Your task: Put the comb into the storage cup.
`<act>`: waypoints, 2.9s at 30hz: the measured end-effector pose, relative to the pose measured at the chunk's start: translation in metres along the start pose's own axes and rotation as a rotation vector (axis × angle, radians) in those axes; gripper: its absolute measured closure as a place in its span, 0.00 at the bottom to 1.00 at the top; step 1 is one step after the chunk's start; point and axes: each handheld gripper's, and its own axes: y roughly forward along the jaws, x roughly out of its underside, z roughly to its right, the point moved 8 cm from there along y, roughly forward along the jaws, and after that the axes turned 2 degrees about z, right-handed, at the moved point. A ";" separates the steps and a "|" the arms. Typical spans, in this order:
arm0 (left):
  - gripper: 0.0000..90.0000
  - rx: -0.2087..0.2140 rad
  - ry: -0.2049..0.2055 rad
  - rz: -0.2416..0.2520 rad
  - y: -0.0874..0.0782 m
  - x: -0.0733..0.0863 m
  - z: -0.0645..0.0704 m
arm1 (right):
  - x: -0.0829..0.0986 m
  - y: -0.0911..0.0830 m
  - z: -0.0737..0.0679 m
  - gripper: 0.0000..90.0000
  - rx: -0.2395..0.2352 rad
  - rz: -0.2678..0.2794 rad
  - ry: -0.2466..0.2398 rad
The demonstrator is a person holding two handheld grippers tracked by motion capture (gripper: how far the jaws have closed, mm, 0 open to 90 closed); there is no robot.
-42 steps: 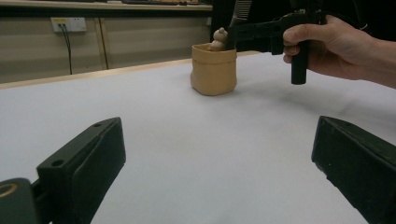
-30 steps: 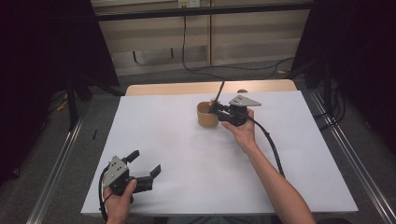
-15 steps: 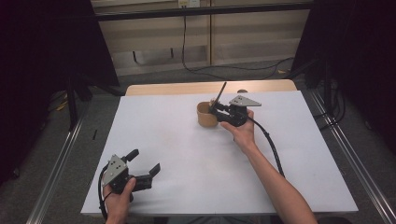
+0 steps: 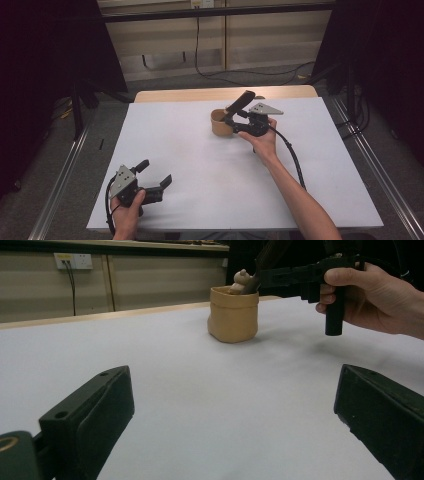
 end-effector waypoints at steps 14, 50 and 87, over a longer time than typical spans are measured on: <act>0.03 -0.016 -0.010 0.013 -0.004 -0.002 0.000 | -0.004 -0.016 0.011 0.06 0.047 -0.005 -0.010; 0.03 -0.072 0.009 0.072 -0.016 -0.011 0.002 | -0.003 -0.098 0.006 0.00 0.216 0.080 -0.078; 0.05 -0.114 0.008 0.056 -0.017 -0.010 0.000 | 0.016 -0.184 0.004 0.01 0.307 0.156 -0.074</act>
